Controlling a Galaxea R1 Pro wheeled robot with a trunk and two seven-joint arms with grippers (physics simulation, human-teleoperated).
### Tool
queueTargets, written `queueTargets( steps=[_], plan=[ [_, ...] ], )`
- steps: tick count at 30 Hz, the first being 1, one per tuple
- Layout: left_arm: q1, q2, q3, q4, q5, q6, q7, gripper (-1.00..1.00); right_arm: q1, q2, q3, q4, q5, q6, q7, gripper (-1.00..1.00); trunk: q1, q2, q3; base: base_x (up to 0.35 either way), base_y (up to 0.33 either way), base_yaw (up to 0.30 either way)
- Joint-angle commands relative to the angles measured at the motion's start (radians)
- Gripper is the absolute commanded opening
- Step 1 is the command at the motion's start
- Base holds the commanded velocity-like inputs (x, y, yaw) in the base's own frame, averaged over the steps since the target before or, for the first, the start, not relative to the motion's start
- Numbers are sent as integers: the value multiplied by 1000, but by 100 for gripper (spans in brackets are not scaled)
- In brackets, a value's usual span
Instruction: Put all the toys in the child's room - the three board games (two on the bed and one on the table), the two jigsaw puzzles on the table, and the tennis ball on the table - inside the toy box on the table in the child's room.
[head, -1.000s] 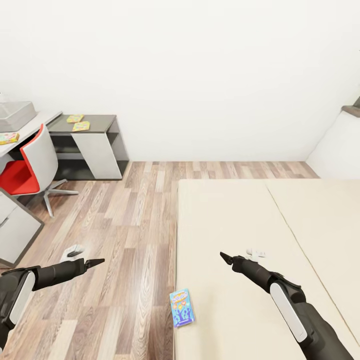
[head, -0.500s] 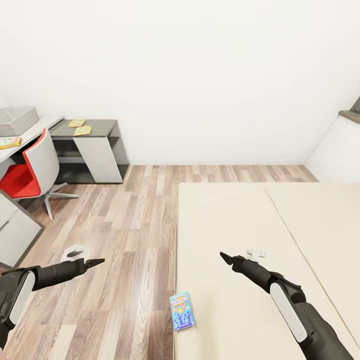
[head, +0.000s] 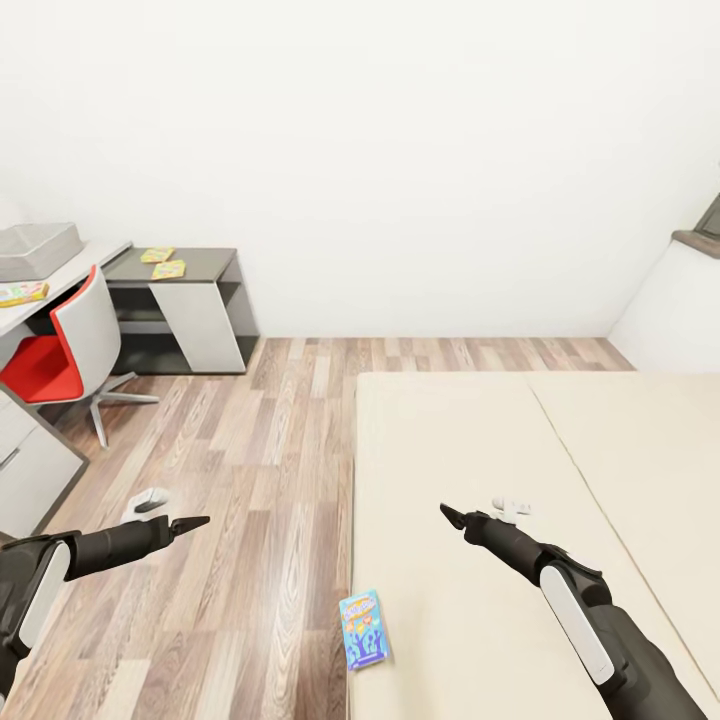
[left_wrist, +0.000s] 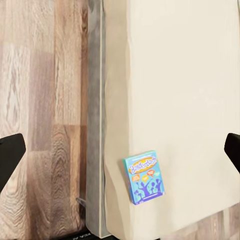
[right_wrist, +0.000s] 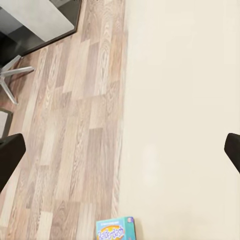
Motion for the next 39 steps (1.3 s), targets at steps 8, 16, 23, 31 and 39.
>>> queueTargets(
  steps=[8, 16, 23, 31, 39],
  plan=[
    [-1, 0, 1, -2, 0, 4, -3, 100, -1, -1, 1, -1, -6, 4, 0, 100, 1, -2, 12, 0, 0, 0],
    [-1, 0, 1, -2, 0, 4, -3, 100, -1, -1, 1, -1, -7, 4, 0, 100, 1, -2, 25, 0, 0, 0],
    [-1, 0, 1, -2, 0, 4, -4, 100, -1, -1, 1, -1, -7, 4, 0, 100, 1, -2, 36, 0, 0, 0],
    [-1, 0, 1, -2, 0, 4, -4, 100, -1, -1, 1, 0, -7, 4, 0, 100, 1, -2, 49, 0, 0, 0],
    [-1, 1, 2, -2, -1, 4, -4, 100, -1, -1, 1, 1, -8, 4, 0, 100, 1, -2, 62, 0, 0, 0]
  ],
)
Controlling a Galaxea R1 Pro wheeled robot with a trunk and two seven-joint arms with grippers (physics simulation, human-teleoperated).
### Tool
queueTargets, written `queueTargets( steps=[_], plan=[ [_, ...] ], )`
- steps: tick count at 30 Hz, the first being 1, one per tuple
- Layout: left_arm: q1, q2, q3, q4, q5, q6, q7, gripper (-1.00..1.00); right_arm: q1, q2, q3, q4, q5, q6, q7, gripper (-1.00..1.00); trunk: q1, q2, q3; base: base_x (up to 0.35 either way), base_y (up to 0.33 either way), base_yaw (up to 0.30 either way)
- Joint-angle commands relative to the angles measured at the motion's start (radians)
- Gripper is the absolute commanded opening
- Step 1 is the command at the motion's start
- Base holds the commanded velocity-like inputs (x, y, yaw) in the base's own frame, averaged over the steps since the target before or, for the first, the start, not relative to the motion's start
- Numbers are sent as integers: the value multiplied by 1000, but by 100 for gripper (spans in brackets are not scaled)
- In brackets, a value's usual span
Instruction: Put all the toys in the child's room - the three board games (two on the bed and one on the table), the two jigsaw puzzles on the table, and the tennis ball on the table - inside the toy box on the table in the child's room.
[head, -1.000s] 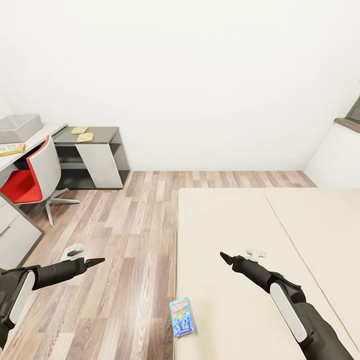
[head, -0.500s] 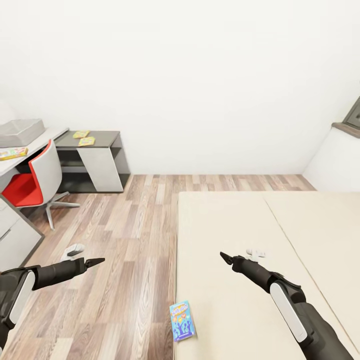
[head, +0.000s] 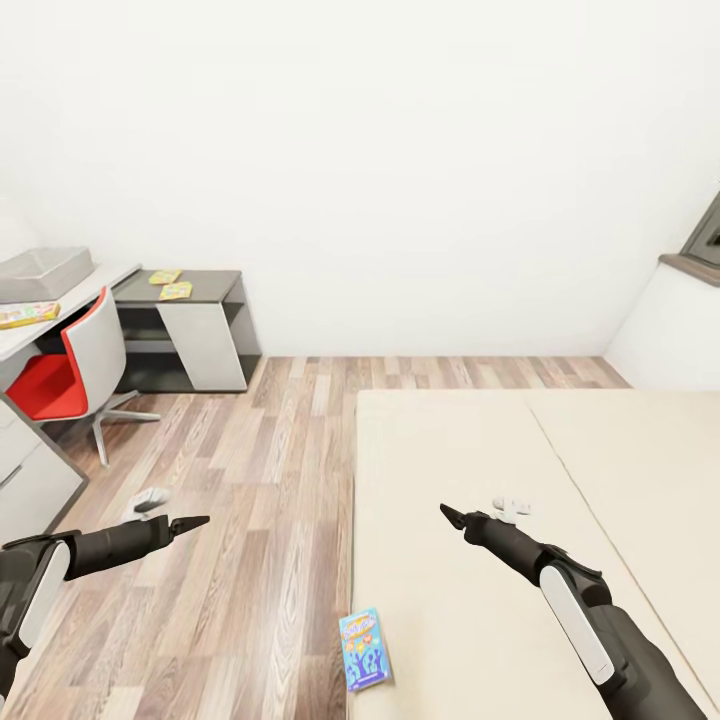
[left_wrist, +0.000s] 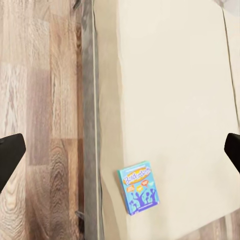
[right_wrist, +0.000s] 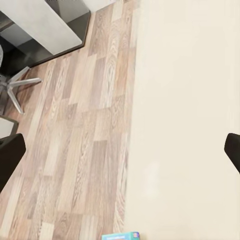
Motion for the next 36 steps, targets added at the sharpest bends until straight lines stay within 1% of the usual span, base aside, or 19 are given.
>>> queueTargets(
  steps=[1, 36],
  plan=[
    [-1, 0, 1, 0, 0, 4, -4, 100, -1, -1, 1, -1, -5, 5, 0, 100, 1, -2, 0, 0, 0, 0],
    [0, -1, 1, 0, 0, 4, -2, 100, -1, -1, 1, -1, -7, 5, 0, 100, 1, -2, 57, 0, 0, 0]
  ],
)
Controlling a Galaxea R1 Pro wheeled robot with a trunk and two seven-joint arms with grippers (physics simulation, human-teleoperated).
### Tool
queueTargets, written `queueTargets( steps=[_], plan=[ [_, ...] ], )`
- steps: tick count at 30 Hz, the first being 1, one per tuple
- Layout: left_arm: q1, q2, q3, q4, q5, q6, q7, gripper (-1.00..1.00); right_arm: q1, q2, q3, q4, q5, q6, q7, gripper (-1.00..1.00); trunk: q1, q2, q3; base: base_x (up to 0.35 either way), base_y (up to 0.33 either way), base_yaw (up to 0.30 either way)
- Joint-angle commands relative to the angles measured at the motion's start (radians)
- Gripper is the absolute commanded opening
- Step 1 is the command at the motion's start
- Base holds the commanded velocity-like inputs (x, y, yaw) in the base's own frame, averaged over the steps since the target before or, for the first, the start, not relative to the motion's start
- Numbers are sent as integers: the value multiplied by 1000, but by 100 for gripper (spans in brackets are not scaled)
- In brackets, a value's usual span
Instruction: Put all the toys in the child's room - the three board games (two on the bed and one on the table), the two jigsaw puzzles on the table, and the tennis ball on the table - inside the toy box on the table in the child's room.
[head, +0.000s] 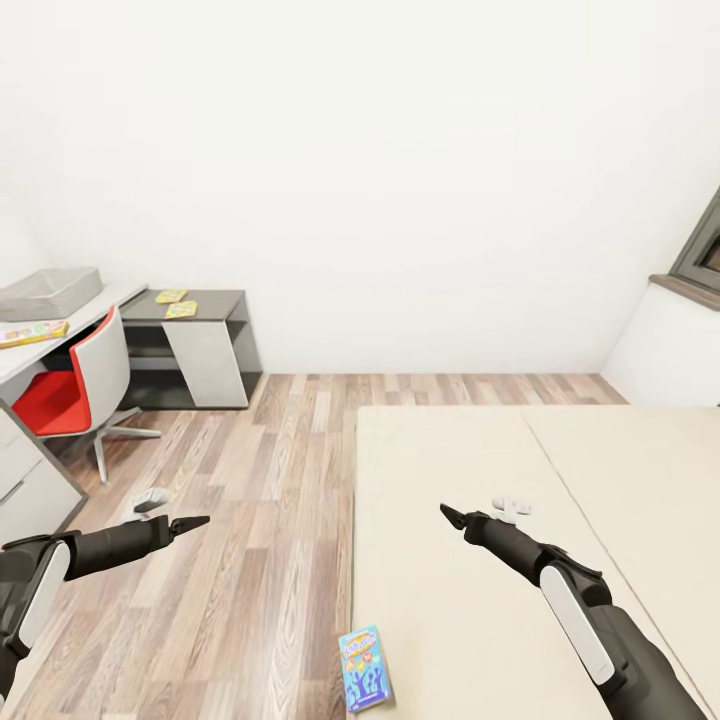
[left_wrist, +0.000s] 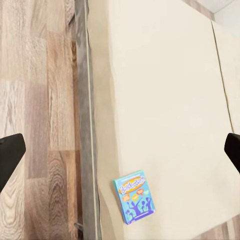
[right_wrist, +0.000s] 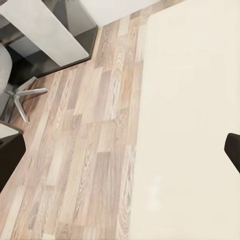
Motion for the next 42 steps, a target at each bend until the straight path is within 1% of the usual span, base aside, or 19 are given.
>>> queueTargets(
  steps=[1, 10, 33, 37, 42],
  plan=[
    [-1, 0, 1, 0, -1, 4, -3, 100, -1, -1, 1, -1, -5, 5, 0, 100, 1, -2, 0, 0, 0, 0],
    [-1, 0, 1, 0, -1, 4, -2, 100, -1, 0, 1, -1, -5, 5, 0, 100, 1, -2, 10, 0, 0, 0],
    [-1, 0, 2, 0, 0, 4, -5, 100, -1, 5, -2, 1, -7, 3, -1, 100, 1, -2, 11, 0, 1, 0],
    [-1, 1, 2, 0, -1, 4, -5, 100, -1, 4, -2, 1, -7, 3, -1, 100, 1, -2, 11, 0, 105, 0],
    [-1, 1, 3, 0, -1, 4, -5, 100, -1, 4, -2, 1, -7, 3, -1, 100, 1, -2, 11, 0, 230, 0]
  ],
)
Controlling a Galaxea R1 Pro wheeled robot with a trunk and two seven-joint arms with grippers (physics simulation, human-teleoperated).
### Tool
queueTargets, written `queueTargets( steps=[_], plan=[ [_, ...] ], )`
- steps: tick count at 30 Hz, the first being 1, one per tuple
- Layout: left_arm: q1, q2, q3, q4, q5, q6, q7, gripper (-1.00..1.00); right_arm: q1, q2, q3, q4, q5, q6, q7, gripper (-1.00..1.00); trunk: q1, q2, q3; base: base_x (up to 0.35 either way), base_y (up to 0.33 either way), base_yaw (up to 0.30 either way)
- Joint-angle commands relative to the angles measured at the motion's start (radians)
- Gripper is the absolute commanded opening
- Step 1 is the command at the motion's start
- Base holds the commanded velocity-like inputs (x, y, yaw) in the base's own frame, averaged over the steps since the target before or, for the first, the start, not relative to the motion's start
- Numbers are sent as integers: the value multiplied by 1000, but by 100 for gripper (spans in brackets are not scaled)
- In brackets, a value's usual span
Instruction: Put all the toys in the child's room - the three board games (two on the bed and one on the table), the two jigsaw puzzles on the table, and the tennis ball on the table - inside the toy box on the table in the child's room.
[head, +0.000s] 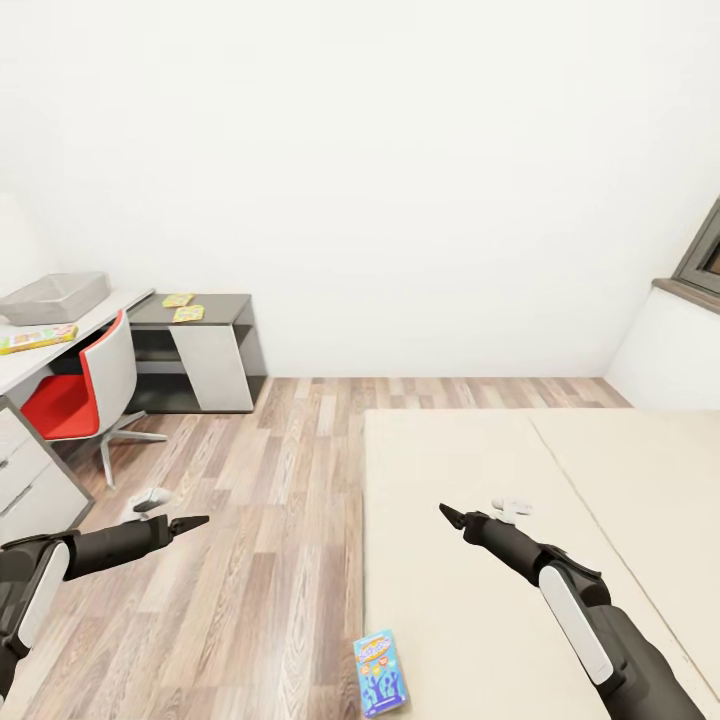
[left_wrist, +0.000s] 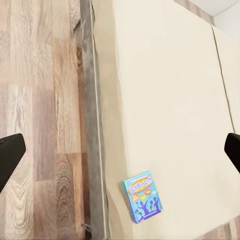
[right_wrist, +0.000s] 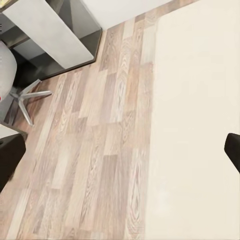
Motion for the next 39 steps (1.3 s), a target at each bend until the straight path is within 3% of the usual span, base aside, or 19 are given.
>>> queueTargets(
  steps=[1, 39],
  plan=[
    [-1, 0, 1, 0, 0, 4, -3, 100, -1, 0, 1, -1, -5, 5, -1, 100, 1, -2, -2, 0, 260, 0],
    [-1, 2, 1, 1, 0, 4, -3, 100, -1, -1, 1, -1, -2, 5, 0, 100, 1, -2, -2, 0, 278, 0]
  ],
)
